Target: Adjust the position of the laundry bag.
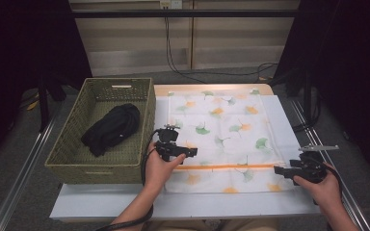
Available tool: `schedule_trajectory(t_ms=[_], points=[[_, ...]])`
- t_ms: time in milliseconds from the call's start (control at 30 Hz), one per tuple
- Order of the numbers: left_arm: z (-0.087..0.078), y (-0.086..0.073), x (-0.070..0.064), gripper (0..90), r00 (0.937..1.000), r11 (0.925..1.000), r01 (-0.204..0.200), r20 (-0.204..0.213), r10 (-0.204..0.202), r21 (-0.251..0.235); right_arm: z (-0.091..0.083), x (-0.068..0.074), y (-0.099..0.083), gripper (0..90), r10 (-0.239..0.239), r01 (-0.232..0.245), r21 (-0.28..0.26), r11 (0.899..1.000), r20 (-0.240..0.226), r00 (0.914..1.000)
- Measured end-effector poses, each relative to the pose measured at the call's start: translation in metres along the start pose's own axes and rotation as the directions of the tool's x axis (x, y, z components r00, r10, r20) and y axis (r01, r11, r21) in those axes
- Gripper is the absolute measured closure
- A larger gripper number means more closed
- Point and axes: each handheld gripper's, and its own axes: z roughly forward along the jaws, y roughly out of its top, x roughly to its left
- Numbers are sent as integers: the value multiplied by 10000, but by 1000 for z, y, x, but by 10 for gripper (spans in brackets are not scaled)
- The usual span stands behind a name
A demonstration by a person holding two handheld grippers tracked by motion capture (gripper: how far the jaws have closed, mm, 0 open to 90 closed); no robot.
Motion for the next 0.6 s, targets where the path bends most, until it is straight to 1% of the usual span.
schedule_trajectory(t_ms=[67, 200, 267, 300, 333, 367, 400, 433, 467, 500, 600], points=[[-1, 0, 0, 77, 10000, 10000, 44, 37, -44, -30, 1, 0, -1, 251, -102, 102, 89, 9999, 82, 9999], [-3, 1, 0, 77, 10000, 10000, -1, 4, 1, -60, 1, -1, -2, 298, -302, 302, 53, 9995, 190, 9994], [-3, 1, 0, 77, 10000, 10000, 3, 6, -3, -79, 1, 1, -3, 320, -406, 405, 38, 9992, 225, 9989], [-3, 1, 0, 77, 10000, 10000, 11, 10, -11, -82, 1, 3, -3, 340, -541, 541, 8, 9985, 344, 9979], [-3, 1, 0, 77, 10000, 10000, 11, 10, -11, -82, 1, 4, -4, 374, -797, 795, 62, 9968, 415, 9960], [-3, 1, -1, 77, 10000, 9999, -19, -18, 19, -120, 1, 6, -3, 412, -952, 946, 152, 9954, 449, 9944], [-3, 2, -1, 77, 10000, 9999, -11, 3, 11, -135, 1, 9, -3, 445, -969, 958, 217, 9952, 559, 9937], [-3, 2, -1, 77, 10000, 9999, -11, 3, 11, -135, 1, 9, -3, 490, -1296, 1279, 276, 9914, 727, 9889], [-3, 2, -2, 77, 10000, 9999, -28, -35, 28, -142, 1, 10, -3, 518, -1351, 1329, 303, 9907, 920, 9865], [-3, 3, -2, 77, 10000, 9999, -91, -41, 90, -140, 1, 11, -3, 522, -1260, 1234, 325, 9918, 951, 9875], [-3, 3, -4, 77, 9999, 9998, -151, -31, 151, -142, 1, 9, -3, 551, -1192, 1164, 358, 9926, 912, 9887]])
